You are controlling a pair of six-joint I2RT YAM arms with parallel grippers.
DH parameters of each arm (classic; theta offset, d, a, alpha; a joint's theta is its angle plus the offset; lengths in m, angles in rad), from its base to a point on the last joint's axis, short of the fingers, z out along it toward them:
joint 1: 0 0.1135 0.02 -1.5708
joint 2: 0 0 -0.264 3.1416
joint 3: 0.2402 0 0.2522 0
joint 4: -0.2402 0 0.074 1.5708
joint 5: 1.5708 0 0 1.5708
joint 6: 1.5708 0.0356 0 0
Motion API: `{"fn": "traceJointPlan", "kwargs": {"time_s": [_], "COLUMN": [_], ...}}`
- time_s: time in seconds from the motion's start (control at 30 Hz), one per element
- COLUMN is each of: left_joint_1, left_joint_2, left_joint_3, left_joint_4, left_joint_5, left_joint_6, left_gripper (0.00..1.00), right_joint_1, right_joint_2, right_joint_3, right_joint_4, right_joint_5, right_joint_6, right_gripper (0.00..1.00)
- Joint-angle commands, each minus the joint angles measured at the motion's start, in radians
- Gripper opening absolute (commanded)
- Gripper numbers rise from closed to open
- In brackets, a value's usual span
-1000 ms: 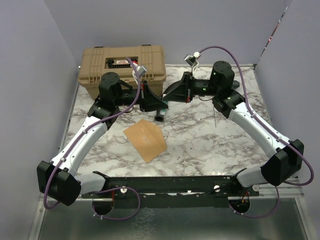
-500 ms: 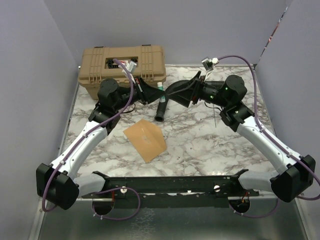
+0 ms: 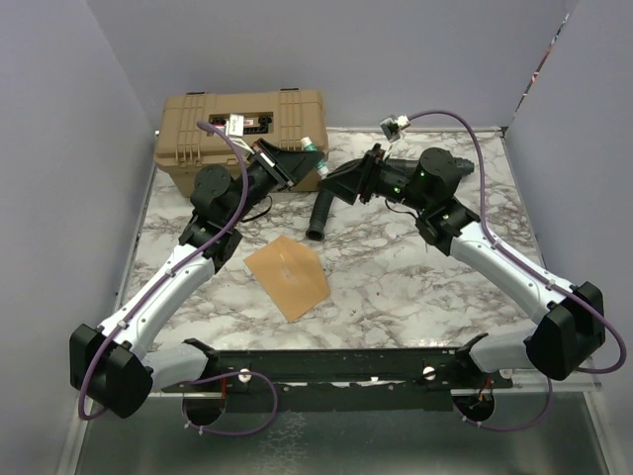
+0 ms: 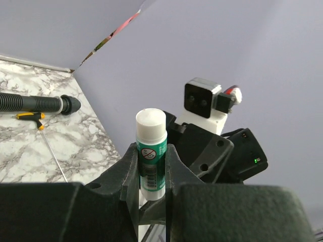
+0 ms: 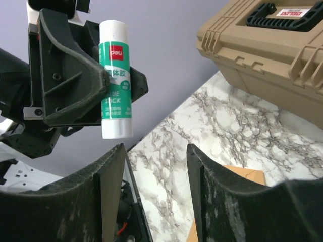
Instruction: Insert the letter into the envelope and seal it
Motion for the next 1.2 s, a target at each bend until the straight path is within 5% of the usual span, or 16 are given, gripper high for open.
{"fn": "traceJointPlan", "kwargs": {"time_s": [0.0, 0.47, 0.63, 0.8, 1.0, 1.17], "left_joint_1": [-0.001, -0.002, -0.001, -0.001, -0.001, -0.002], "left_joint_2": [-0.015, -0.010, -0.010, -0.012, -0.013, -0.015], "left_joint_3": [-0.005, -0.016, -0.013, -0.017, -0.019, -0.052], "left_joint_4": [0.049, 0.081, 0.082, 0.084, 0.098, 0.228], "left_joint_5": [-0.046, -0.045, -0.035, -0.020, -0.002, -0.005], "left_joint_6": [-0.039, -0.048, -0.041, -0.027, -0.019, 0.009], "left_gripper": [0.00, 0.00, 0.00, 0.00, 0.00, 0.00], "right_joint_1": [0.004, 0.004, 0.004, 0.002, -0.008, -0.008], "right_joint_2": [0.027, 0.061, 0.078, 0.086, 0.085, 0.118], "right_joint_3": [0.047, 0.084, 0.095, 0.072, 0.075, -0.019], "right_joint_4": [0.112, 0.153, 0.158, 0.288, 0.362, 0.633], "right_joint_5": [-0.042, -0.076, -0.070, -0.052, -0.028, 0.050], "right_joint_6": [0.097, 0.155, 0.213, 0.451, 0.669, 1.039], "right_gripper": [0.52, 0.65, 0.44, 0.23, 0.09, 0.01]}}
